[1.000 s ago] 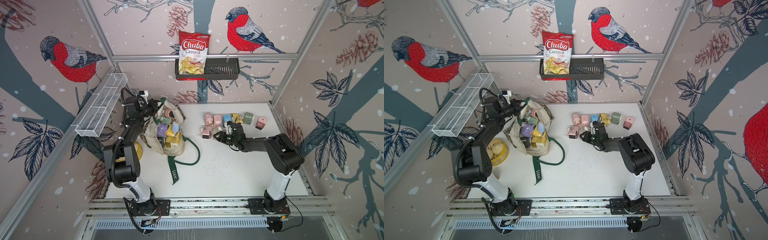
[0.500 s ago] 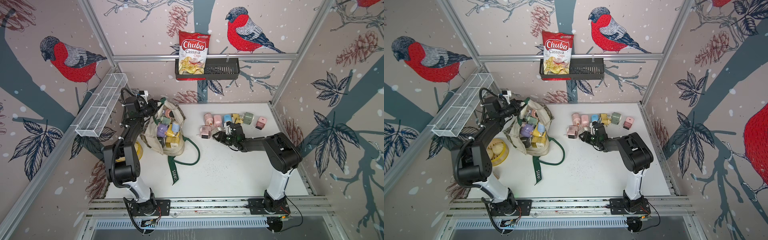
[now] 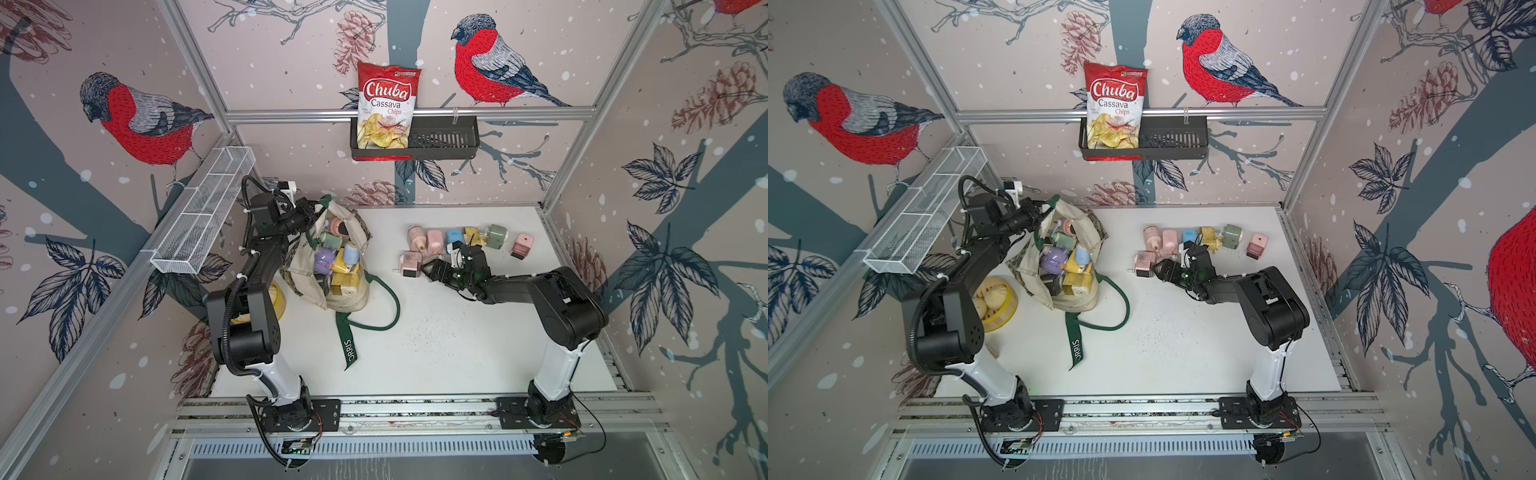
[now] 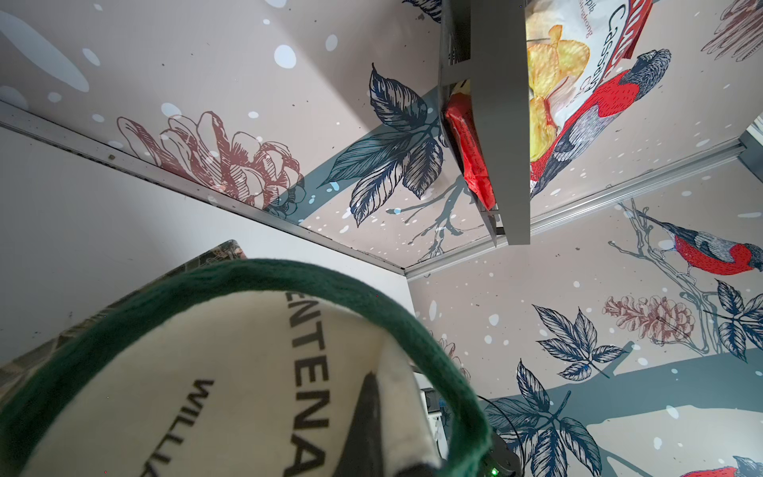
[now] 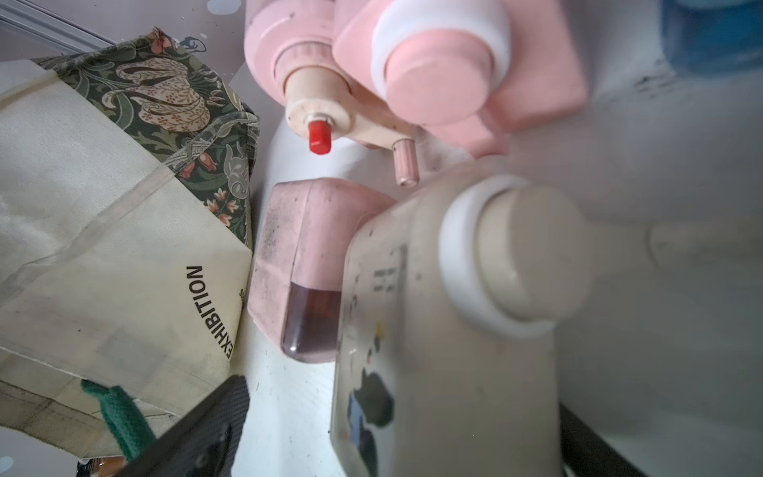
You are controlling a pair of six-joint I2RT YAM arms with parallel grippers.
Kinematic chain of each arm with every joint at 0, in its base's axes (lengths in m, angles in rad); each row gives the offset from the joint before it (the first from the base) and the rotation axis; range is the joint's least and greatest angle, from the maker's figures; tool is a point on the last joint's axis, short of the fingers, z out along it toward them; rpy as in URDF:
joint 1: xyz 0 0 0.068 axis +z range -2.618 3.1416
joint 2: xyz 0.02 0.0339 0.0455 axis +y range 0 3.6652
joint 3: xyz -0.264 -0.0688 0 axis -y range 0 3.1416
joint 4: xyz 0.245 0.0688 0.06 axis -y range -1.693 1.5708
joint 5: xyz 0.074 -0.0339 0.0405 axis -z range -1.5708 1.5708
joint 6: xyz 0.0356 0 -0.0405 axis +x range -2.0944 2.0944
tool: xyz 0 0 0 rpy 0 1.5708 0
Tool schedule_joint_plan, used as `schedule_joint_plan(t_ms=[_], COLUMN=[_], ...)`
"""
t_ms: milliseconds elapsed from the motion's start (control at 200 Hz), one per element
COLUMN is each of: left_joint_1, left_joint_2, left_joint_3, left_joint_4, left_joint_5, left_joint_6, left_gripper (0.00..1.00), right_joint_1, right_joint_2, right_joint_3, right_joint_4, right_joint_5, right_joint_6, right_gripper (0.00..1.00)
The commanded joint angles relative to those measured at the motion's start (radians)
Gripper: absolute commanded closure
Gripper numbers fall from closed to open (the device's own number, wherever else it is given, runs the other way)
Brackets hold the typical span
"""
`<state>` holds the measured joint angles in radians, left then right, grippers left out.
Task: Take out the pencil sharpeners from the tote bags
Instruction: Place the pencil sharpener at the center of the board.
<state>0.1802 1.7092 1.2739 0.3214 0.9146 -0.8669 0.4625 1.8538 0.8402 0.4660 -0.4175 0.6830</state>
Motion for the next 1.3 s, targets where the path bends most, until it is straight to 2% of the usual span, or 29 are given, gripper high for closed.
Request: schedule_joint_plan(t_ms=[0,295,495,740,871,971,1001,1071,1131,1216,1296], left_joint_1=[0.005,0.005,0.005,0.005,0.005,0.006,0.005,0.005,0.005,0.005,0.005], left_joint_2=[-0.014,-0.014,-0.014,-0.017,-0.014,-0.014,-0.017,-0.016,-0.015,-0.014,-0.012], left_joint_3=[0.010,0.010,0.010,0.009,0.008,0.007,0.006,0.005,0.004,0.004,0.005], left_joint_4=[0.116,0.116,0.117,0.117,0.119,0.125,0.125,0.126,0.126,0.128,0.128], left_joint_5=[0.038,0.038,0.038,0.038,0.039,0.039,0.039,0.038,0.039,0.038,0.038], left_joint_6=[-0.017,-0.017,-0.018,-0.020,-0.022,-0.026,-0.026,-0.025,-0.026,-0.028,-0.028], left_gripper=[1.00,1.00,1.00,1.00,1.00,1.00,1.00,1.00,1.00,1.00,1.00], right_joint_1=[0.005,0.023,0.039,0.087,0.106,0.086,0.070,0.044,0.050,0.091,0.175], right_joint_2=[-0.025,-0.150,-0.287,-0.535,-0.718,-0.838,-0.864,-0.909,-0.930,-0.900,-0.816], right_joint_3=[-0.015,-0.073,-0.056,0.005,-0.048,-0.173,-0.210,-0.279,-0.298,-0.259,-0.164], right_joint_4=[-0.027,-0.108,-0.275,-0.417,-0.311,-0.169,-0.123,-0.018,0.018,-0.018,-0.121], right_joint_5=[0.004,0.047,0.200,0.396,0.520,0.651,0.639,0.507,0.446,0.437,0.469], right_joint_6=[-0.014,-0.060,-0.175,-0.311,-0.369,-0.216,-0.201,-0.241,-0.253,-0.254,-0.264], right_gripper=[0.00,0.00,0.01,0.01,0.00,0.00,0.01,0.01,0.00,0.05,0.09])
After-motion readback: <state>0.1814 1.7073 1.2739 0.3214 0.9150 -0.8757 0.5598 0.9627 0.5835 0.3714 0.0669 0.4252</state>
